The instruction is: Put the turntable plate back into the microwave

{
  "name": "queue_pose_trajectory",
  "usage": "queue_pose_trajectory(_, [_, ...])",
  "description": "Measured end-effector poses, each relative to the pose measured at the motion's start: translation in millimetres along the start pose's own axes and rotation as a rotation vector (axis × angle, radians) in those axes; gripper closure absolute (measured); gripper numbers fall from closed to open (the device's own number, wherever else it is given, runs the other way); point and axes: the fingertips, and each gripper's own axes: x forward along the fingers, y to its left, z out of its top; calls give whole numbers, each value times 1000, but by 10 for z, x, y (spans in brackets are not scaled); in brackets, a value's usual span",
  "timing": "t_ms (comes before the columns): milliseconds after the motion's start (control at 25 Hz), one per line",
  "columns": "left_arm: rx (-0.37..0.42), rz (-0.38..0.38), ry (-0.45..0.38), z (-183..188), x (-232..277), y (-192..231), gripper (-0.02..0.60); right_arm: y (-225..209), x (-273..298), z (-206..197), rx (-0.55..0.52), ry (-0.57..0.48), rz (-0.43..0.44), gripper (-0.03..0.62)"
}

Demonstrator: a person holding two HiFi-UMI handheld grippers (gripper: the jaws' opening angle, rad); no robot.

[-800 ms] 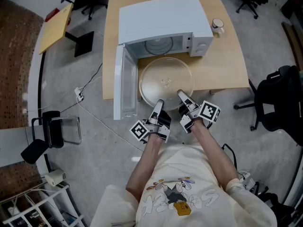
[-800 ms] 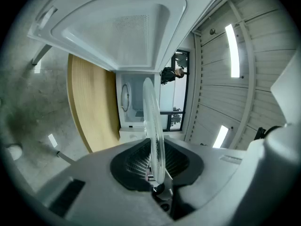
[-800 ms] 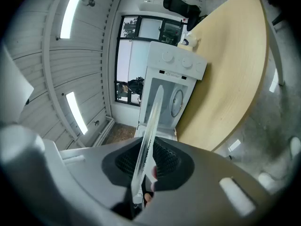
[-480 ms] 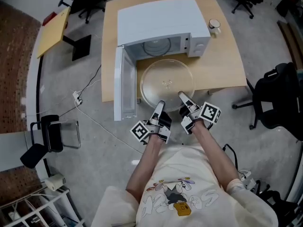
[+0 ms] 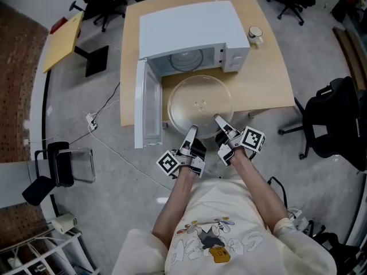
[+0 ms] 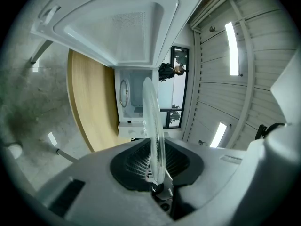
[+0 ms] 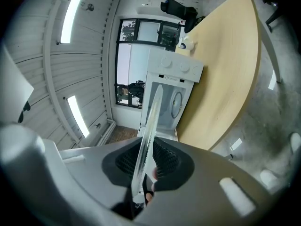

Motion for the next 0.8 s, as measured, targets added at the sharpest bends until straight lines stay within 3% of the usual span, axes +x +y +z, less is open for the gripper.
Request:
queue_pose_trajectory(280, [2,13,-64,-163,-29,4,527,-63,-147,56,5,68,-50,543])
queue_pose_trajectory(480, [22,20,-117,-216,-37,11,526,-67,-141,61,28,125,-3,540])
queue_pose_trajectory(800, [13,50,-127,-38,179,92,526,-200,84,216,37,138,-27,540])
